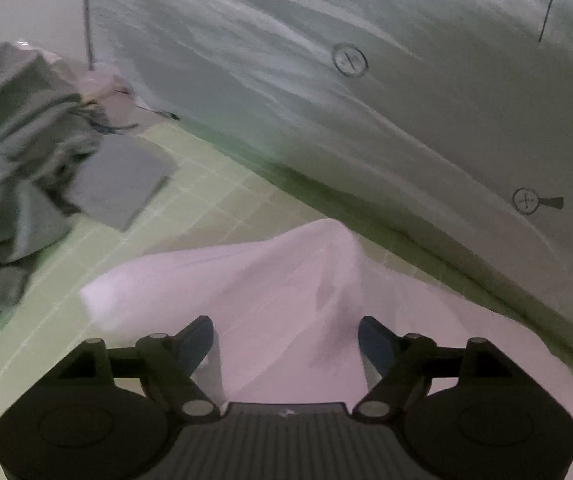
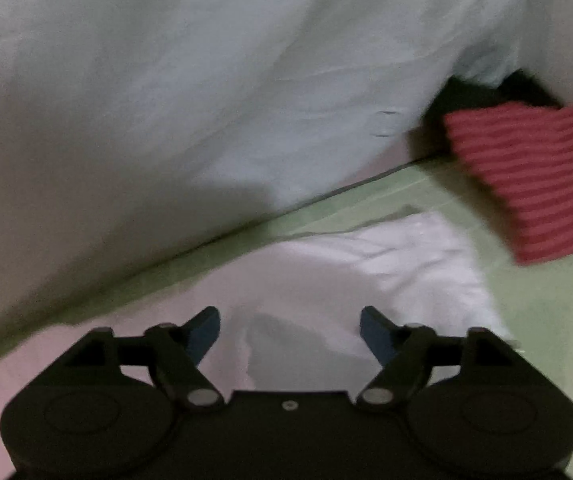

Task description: Fold clothes

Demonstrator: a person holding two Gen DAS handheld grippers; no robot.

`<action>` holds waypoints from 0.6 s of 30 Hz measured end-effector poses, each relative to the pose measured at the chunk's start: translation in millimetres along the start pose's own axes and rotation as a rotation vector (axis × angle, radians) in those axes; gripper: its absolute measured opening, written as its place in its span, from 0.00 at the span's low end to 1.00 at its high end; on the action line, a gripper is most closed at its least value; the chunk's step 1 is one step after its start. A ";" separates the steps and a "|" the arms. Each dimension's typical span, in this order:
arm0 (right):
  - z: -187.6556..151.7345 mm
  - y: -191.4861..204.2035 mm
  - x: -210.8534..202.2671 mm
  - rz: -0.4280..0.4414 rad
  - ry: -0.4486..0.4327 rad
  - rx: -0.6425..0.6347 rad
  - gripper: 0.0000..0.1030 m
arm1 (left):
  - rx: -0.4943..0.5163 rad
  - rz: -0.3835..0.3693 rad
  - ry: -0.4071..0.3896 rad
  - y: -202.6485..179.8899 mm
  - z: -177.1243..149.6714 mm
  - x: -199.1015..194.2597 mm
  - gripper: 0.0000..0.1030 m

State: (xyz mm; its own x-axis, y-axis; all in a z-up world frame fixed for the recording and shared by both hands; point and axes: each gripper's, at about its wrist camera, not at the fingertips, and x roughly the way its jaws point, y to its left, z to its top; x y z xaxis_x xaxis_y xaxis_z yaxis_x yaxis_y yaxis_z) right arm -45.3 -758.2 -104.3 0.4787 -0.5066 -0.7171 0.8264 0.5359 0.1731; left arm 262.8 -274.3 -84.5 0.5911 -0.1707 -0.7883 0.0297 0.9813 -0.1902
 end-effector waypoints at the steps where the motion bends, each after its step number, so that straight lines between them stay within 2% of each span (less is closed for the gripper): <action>1: 1.9 4.8 9.7 -0.002 0.022 0.004 0.81 | 0.004 0.007 0.015 -3.2 0.7 8.0 0.79; 3: 5.6 14.4 29.0 -0.007 0.066 0.012 0.81 | 0.003 0.030 0.026 -7.1 0.1 20.3 0.79; 4: 7.3 19.0 38.3 -0.010 0.087 0.016 0.77 | 0.001 0.035 0.019 -8.0 -0.3 24.9 0.76; 5: 6.3 20.1 43.0 -0.016 0.095 0.020 0.69 | 0.000 0.034 0.017 -8.4 -0.6 28.0 0.59; 6: 5.4 21.2 47.6 -0.022 0.103 0.022 0.49 | -0.001 0.015 0.019 -7.8 -1.5 28.6 0.47; 7: 5.6 20.8 48.5 -0.022 0.104 0.012 0.40 | -0.008 -0.017 0.025 -6.5 -2.1 27.5 0.27; 8: 4.8 18.9 42.2 -0.004 0.088 0.010 0.33 | -0.017 -0.040 0.025 -6.4 -2.1 25.5 0.21; 9: 4.1 17.0 35.9 0.014 0.073 0.009 0.18 | -0.015 -0.045 0.020 -8.3 -2.8 21.6 0.18; 10: 3.3 15.2 29.2 0.032 0.057 0.007 0.11 | -0.005 -0.043 0.017 -10.8 -4.1 16.5 0.14; 13: -0.5 11.1 -11.8 0.057 -0.024 -0.019 0.07 | 0.008 -0.065 -0.019 -13.7 -7.4 -6.5 0.11; 18: -20.4 -6.8 -118.1 0.075 -0.172 -0.019 0.05 | 0.062 -0.139 -0.138 -6.3 -26.7 -77.8 0.07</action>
State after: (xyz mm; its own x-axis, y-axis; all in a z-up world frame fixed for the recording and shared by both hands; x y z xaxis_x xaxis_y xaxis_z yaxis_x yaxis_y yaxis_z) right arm -113.5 -688.2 -34.5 0.5835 -0.5717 -0.5767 0.7816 0.5882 0.2077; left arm 195.1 -269.6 -37.6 0.6827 -0.2953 -0.6684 0.1655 0.9534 -0.2521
